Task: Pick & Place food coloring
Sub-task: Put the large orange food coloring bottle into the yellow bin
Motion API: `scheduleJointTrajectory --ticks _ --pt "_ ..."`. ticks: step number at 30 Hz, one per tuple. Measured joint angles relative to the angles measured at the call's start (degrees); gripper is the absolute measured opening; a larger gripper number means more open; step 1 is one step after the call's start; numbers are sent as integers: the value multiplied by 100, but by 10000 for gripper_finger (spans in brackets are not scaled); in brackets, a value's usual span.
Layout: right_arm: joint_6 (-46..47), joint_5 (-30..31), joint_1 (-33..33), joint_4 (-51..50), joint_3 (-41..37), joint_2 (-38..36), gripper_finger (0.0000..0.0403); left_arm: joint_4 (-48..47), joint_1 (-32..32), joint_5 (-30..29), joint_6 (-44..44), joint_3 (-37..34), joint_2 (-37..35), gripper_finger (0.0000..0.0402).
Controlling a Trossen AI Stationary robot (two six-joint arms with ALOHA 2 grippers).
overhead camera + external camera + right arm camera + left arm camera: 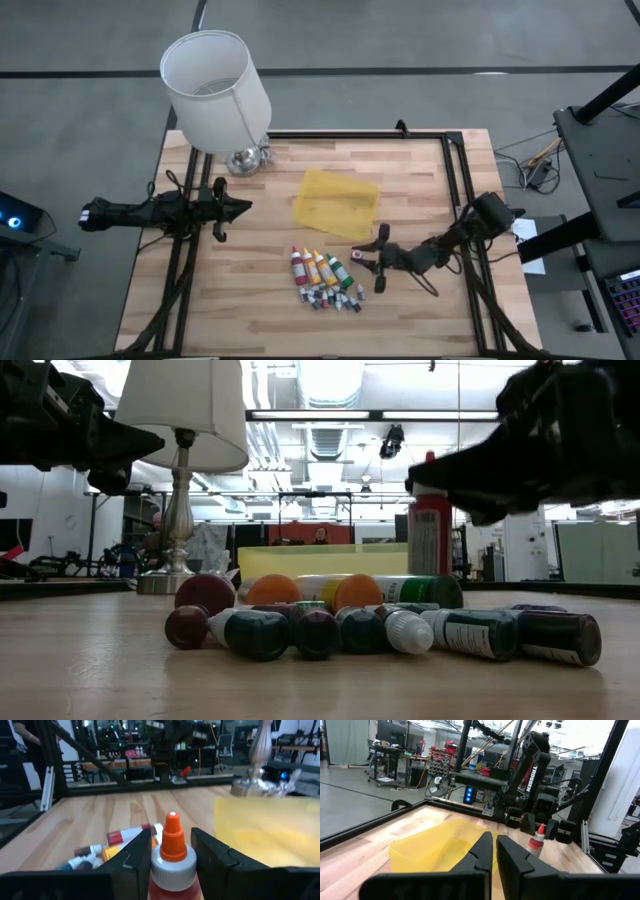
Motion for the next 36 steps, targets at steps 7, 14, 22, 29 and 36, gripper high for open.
scheduleJointTrajectory --ticks 7,14,22,29,36 --pt "-181 20 -30 -770 0 -892 115 0 2 1 -2 2 0 0" --pt "-406 176 -394 -1930 -9 -2046 112 0 2 1 1 0 0 0" --pt "-615 162 -1181 -2271 -128 -2637 111 1 2 0 1 2 0 0" --pt "-624 157 -1940 -2278 -162 -2685 113 0 -1 1 0 2 0 0" --pt "-298 142 -2489 -2258 -186 -2400 112 -1 2 -2 1 2 0 0"
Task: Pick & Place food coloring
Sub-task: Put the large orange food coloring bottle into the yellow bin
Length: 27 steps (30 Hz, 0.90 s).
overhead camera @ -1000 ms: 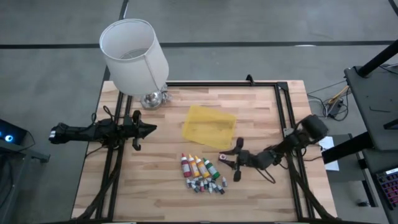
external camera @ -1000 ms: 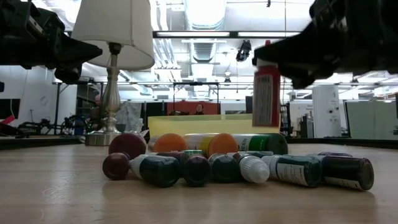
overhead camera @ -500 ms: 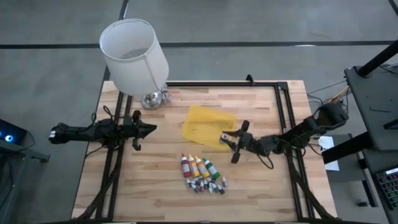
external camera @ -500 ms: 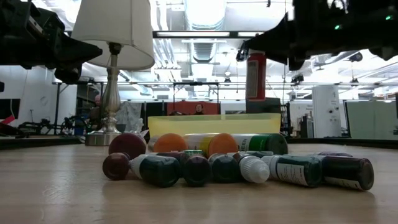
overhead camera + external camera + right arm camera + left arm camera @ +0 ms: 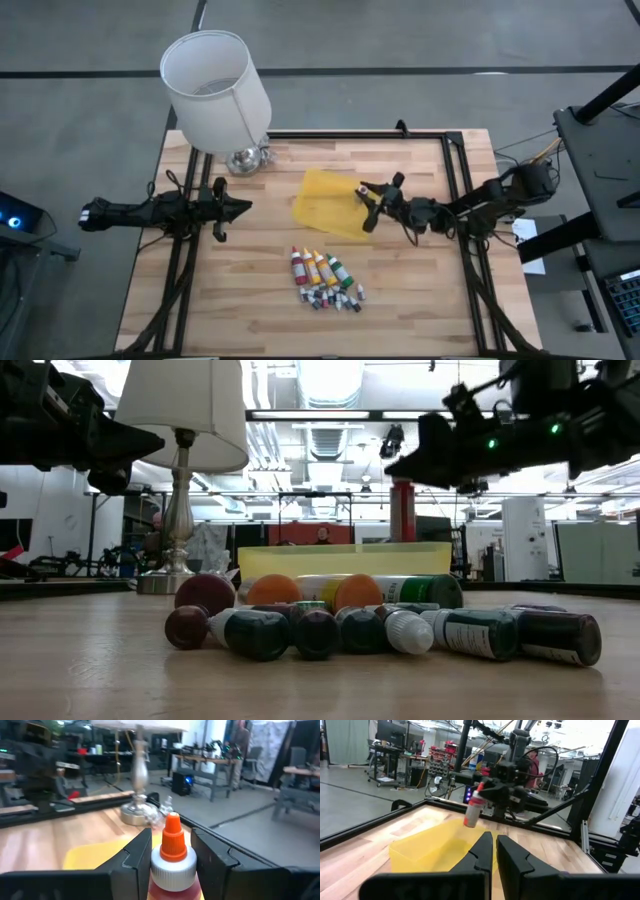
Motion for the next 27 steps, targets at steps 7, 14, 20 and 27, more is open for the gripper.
scheduleJointTrajectory --ticks 7,14,20,27 --pt "467 9 -460 382 -156 455 112 2 0 2 0 0 0 0" --pt "430 2 -658 1226 -172 1119 112 2 -2 2 -1 -2 0 0" --pt "440 -1 -667 1819 -175 1622 112 2 -1 2 0 -2 0 0" --pt "478 0 -667 2004 -189 1929 113 2 0 2 0 0 0 0"
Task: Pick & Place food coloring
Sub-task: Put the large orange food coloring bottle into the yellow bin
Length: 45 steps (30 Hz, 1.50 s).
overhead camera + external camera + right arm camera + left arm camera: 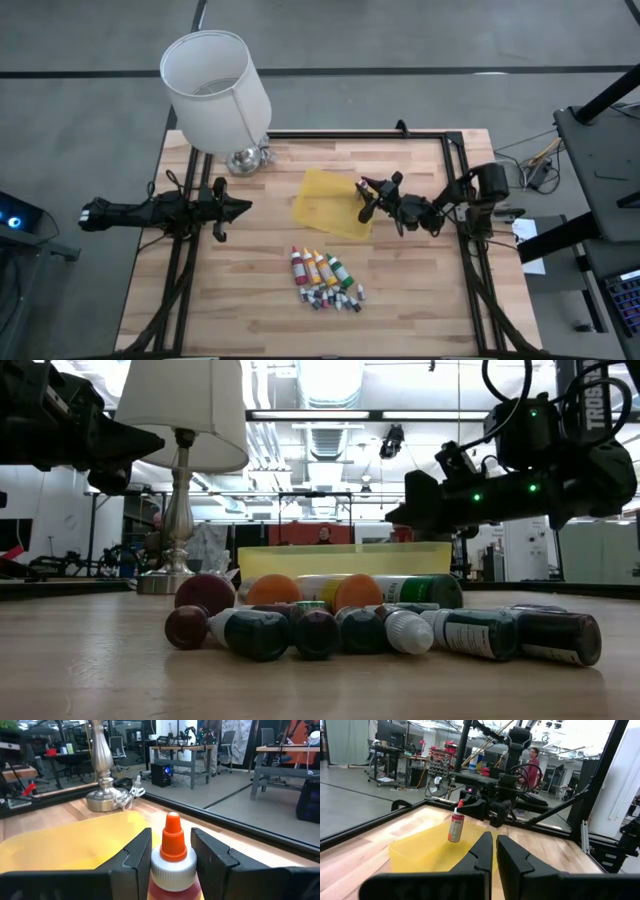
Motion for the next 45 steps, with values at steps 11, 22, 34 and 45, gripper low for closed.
scheduleJointTrajectory --ticks 11,22,34,45 --pt "17 -4 2 -28 -145 35 112 0 0 0 -1 -1 0 0" --pt "317 -10 2 -23 -386 35 112 -2 0 0 0 -1 0 0" --pt "404 -184 2 -1 -460 31 115 -2 0 -2 0 -2 0 0" --pt "424 -216 2 -46 -467 31 152 -2 -1 0 -1 -1 0 0"
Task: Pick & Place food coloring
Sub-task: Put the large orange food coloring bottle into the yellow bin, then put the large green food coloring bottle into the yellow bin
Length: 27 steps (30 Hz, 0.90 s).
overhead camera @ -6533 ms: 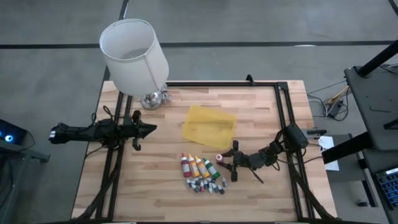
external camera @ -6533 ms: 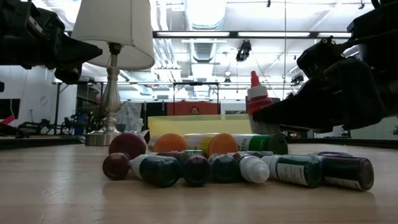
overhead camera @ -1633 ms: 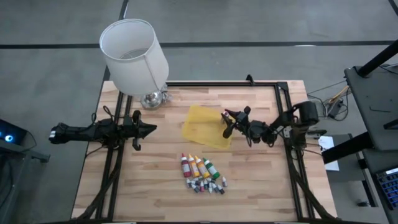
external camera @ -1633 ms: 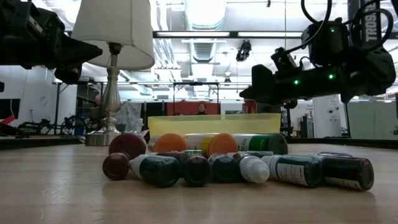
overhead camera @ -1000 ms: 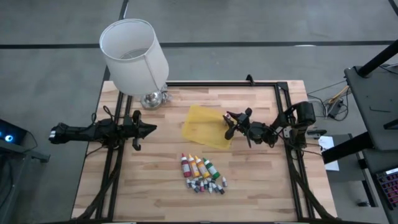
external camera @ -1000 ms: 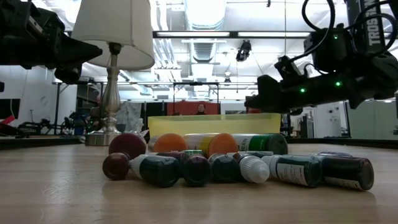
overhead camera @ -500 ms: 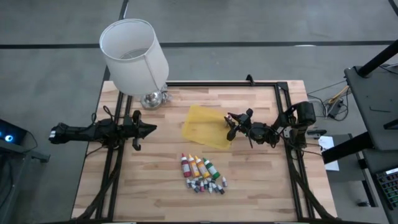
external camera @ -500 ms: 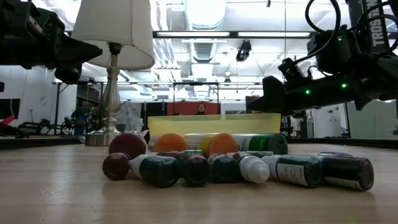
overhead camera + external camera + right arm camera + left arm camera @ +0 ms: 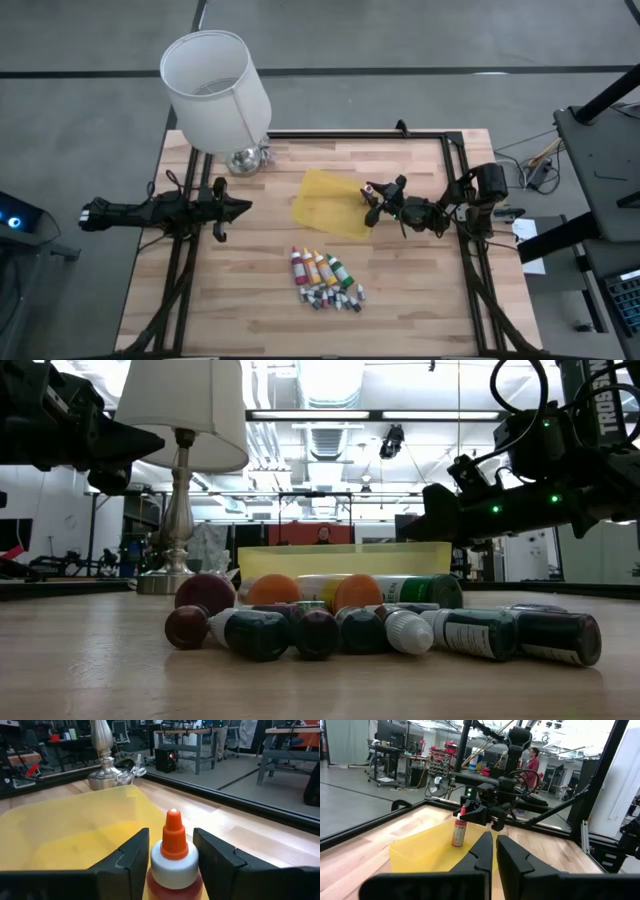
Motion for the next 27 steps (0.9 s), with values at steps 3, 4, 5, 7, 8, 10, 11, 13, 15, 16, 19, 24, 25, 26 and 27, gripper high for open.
scheduleJointTrajectory --ticks 3,4,5,7,8,10,11,13,15,16,19,24,25,26,27 --pt "0 2 0 4 0 0 162 0 0 0 -1 1 0 0" --pt "-4 4 0 5 0 0 164 0 1 0 0 -1 0 0" --pt "-12 7 0 10 0 -2 167 0 1 0 1 -1 0 0" --pt "-32 17 0 81 0 -13 171 0 0 0 0 0 0 0" --pt "-68 22 2 148 1 -20 173 0 1 0 -1 0 0 0" --pt "-212 24 4 262 2 -40 176 0 -1 -2 -1 1 0 0" --pt "-300 24 4 321 2 -44 177 0 0 0 -1 -1 0 0" --pt "-481 26 4 380 2 -50 180 1 0 -1 0 1 0 0" --pt "-551 37 4 385 4 -76 181 0 -1 0 1 1 0 0" --pt "-553 37 7 389 4 -94 182 0 0 -1 0 -1 0 0" --pt "-553 39 17 390 4 -213 183 0 1 -2 -1 1 0 0" --pt "-570 61 101 394 4 -496 183 0 0 -2 0 0 0 0" --pt "-578 63 153 394 4 -572 183 0 0 0 1 1 0 0" --pt "-584 63 218 392 4 -660 183 0 1 0 1 -1 0 0" --pt "-595 63 289 392 4 -756 182 0 0 -2 0 1 0 0"
